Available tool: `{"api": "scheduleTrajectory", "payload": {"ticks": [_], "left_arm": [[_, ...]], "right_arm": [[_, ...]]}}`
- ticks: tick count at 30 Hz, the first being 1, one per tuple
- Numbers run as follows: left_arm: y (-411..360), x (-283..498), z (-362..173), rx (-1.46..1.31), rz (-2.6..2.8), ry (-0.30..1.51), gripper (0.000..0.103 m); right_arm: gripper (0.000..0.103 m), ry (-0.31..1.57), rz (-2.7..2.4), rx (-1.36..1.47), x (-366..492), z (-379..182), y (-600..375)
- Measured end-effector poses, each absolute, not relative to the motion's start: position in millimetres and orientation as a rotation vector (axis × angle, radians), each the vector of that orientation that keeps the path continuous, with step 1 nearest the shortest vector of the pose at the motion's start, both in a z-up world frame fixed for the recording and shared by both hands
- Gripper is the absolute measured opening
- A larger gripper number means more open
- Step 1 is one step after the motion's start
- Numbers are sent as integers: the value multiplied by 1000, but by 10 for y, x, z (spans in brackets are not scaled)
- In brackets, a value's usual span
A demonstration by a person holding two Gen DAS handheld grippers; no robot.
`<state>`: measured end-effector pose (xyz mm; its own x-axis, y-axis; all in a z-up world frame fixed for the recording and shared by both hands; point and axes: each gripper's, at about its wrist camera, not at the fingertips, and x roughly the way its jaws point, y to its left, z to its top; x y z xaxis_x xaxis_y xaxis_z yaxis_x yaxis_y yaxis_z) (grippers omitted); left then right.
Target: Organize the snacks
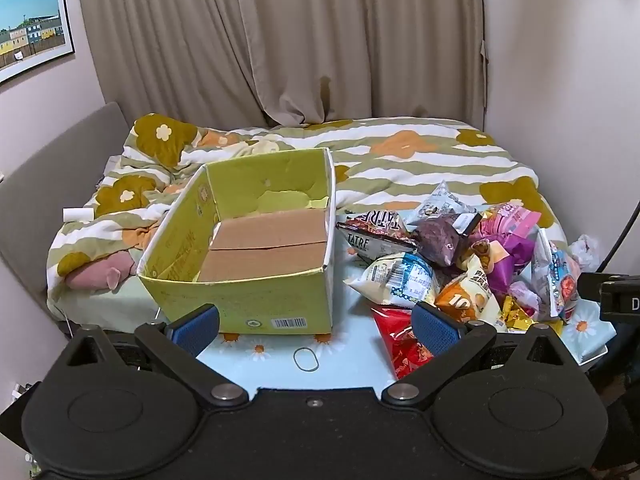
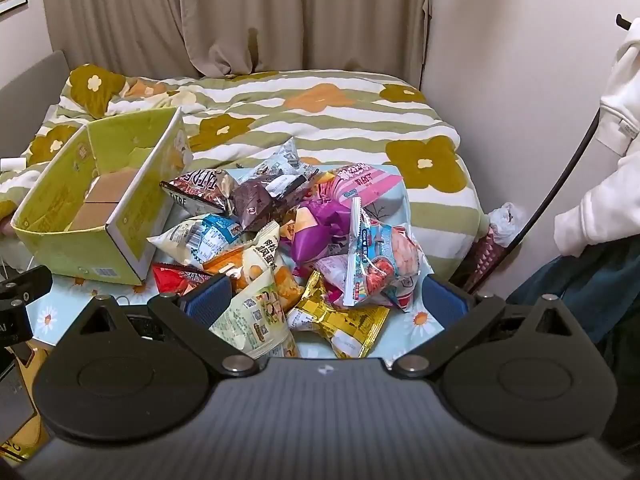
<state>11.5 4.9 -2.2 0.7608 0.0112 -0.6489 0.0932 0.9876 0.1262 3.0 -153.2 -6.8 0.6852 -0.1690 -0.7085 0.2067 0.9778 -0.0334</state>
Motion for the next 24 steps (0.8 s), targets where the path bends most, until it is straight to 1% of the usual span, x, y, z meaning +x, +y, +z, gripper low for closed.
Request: {"api": "scheduleTrajectory", "payload": {"ticks": [24], "left_arm": [[99, 226, -51, 140, -59, 718, 103]], "right_arm": [[103, 782, -213, 47, 145, -58, -1486]]}}
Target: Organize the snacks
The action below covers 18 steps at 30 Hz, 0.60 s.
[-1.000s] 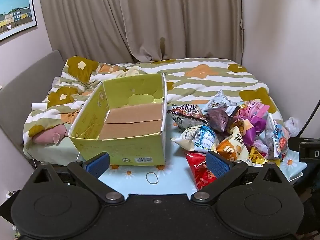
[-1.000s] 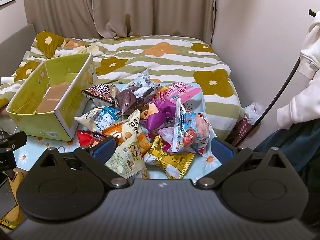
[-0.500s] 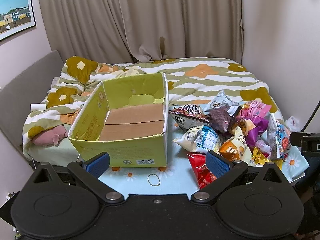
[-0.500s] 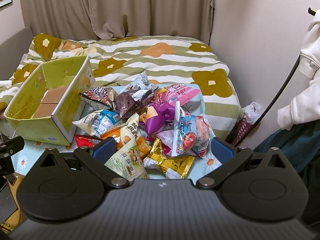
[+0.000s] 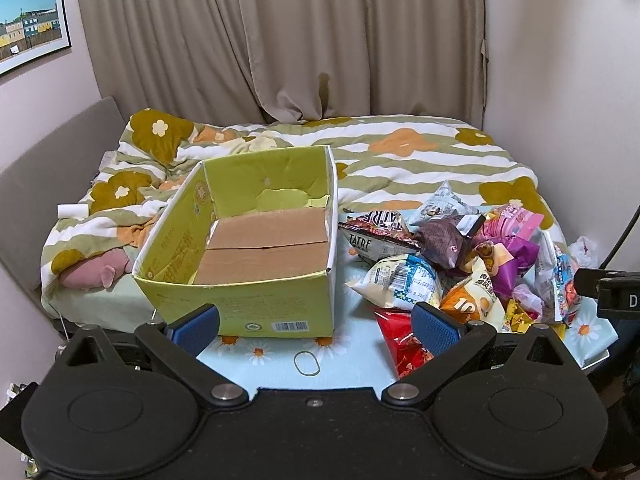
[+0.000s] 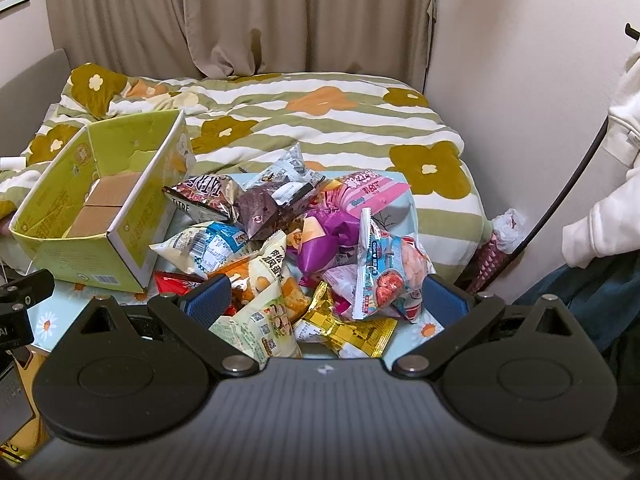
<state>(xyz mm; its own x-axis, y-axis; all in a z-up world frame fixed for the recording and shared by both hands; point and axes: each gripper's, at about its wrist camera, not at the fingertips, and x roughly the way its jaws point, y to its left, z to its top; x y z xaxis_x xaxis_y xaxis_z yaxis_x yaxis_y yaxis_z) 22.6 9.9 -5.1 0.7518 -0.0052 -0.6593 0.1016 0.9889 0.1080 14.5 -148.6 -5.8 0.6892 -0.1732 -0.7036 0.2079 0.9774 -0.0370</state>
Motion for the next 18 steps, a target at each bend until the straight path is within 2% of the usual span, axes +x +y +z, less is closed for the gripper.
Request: {"api": "scheduleTrajectory", "payload": {"ticks": [18], "left_arm": [[136, 260, -32, 127, -74, 724, 103]], "right_arm": [[103, 787, -215, 48, 165, -72, -1472]]}}
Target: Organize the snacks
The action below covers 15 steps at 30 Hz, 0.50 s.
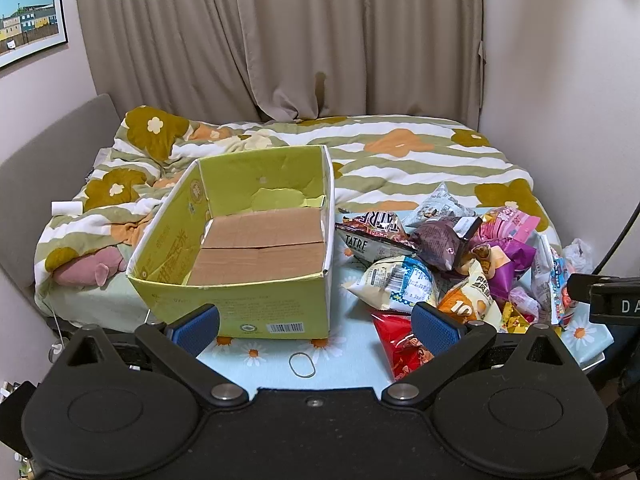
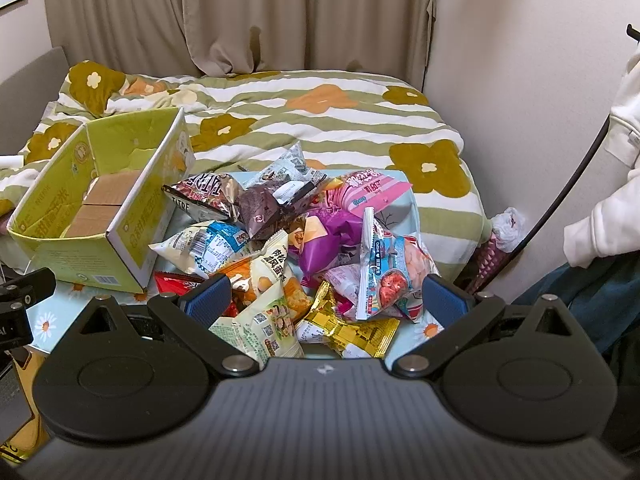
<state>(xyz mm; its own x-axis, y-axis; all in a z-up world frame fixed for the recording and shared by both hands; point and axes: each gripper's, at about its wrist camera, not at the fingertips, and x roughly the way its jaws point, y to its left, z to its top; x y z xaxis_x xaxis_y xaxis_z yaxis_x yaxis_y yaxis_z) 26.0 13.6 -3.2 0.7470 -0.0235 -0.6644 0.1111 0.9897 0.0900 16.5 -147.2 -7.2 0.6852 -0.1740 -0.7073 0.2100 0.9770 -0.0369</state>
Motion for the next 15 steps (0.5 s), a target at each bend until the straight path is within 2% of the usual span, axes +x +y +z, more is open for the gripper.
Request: {"api": "scheduleTrajectory", "payload": {"ticks": [15], "left_arm": [[117, 286, -18, 115, -85, 732, 103]], "right_arm": [[103, 787, -214, 46, 175, -71, -1463]]}}
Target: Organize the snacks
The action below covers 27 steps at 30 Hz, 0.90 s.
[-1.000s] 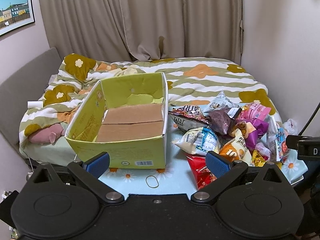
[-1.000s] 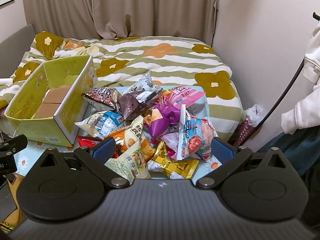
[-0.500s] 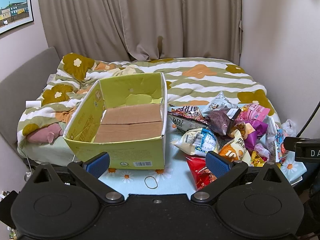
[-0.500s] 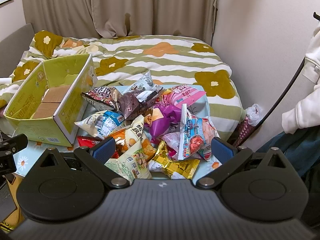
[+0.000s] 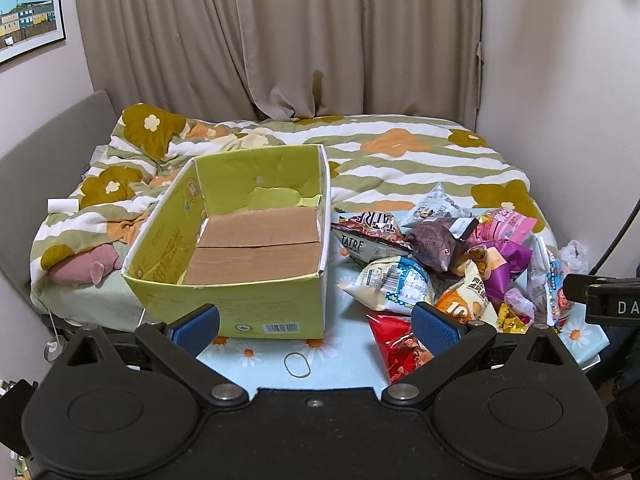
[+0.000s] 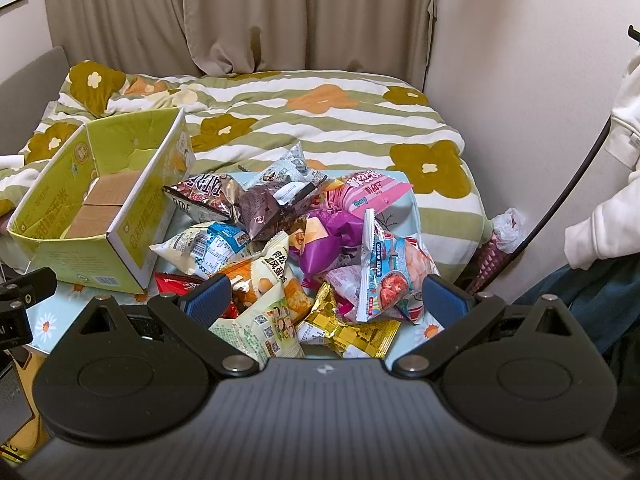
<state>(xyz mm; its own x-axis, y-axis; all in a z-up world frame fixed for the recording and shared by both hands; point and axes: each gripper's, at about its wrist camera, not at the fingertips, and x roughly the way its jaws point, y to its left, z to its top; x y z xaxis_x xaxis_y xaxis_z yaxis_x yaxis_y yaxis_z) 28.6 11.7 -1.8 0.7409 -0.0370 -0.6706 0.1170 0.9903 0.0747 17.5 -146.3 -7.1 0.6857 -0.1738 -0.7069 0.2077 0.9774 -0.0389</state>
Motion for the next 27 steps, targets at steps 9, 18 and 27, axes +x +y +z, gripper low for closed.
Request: {"api": "scheduleTrajectory", "payload": {"ticks": [9, 18, 27], "left_arm": [[83, 279, -7, 120, -89, 730, 103], [41, 275, -5, 112, -87, 738, 103], [26, 445, -124, 96, -75, 790, 103]], "right_arm": [[103, 789, -213, 46, 185, -74, -1463], [103, 799, -196, 46, 191, -78, -1482], [103, 843, -138, 64, 247, -142, -1596]]}}
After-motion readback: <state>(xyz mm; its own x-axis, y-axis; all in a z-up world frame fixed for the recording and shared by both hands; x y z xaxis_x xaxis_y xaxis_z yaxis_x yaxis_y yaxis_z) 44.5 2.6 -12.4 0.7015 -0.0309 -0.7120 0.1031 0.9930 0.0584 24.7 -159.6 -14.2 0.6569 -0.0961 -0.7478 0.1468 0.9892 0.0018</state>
